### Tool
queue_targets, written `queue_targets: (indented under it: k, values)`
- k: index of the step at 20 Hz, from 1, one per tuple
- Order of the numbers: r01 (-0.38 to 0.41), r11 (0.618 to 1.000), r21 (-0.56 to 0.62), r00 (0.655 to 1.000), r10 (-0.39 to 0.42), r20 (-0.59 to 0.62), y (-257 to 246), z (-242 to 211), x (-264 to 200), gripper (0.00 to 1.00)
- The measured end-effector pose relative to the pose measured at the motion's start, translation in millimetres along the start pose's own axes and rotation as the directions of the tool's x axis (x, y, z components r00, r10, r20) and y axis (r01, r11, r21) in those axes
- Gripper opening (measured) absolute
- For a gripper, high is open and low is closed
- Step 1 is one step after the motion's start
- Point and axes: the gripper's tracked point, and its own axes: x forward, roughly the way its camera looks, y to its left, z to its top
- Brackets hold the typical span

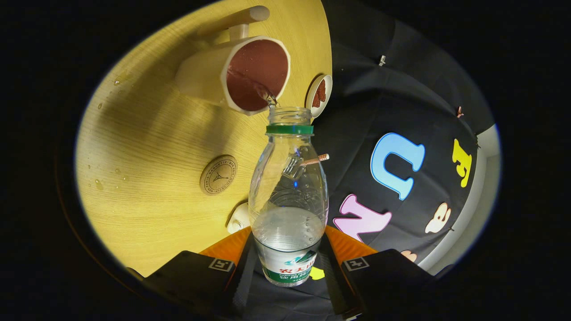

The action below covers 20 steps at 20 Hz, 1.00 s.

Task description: Take the bottle from table, then pour the juice into the cup, finally place the bottle on the coaster

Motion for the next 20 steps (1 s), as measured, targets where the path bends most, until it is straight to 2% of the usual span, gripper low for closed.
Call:
queue_targets:
  k: [15,20]
  values:
    - [0.045,0.984,-0.174,0.999,-0.041,0.023,-12.0,19.6,-1.6,0.73]
    - [0.11,0.962,-0.25,0.994,-0.102,0.045,-22.4,26.0,-2.8,0.73]
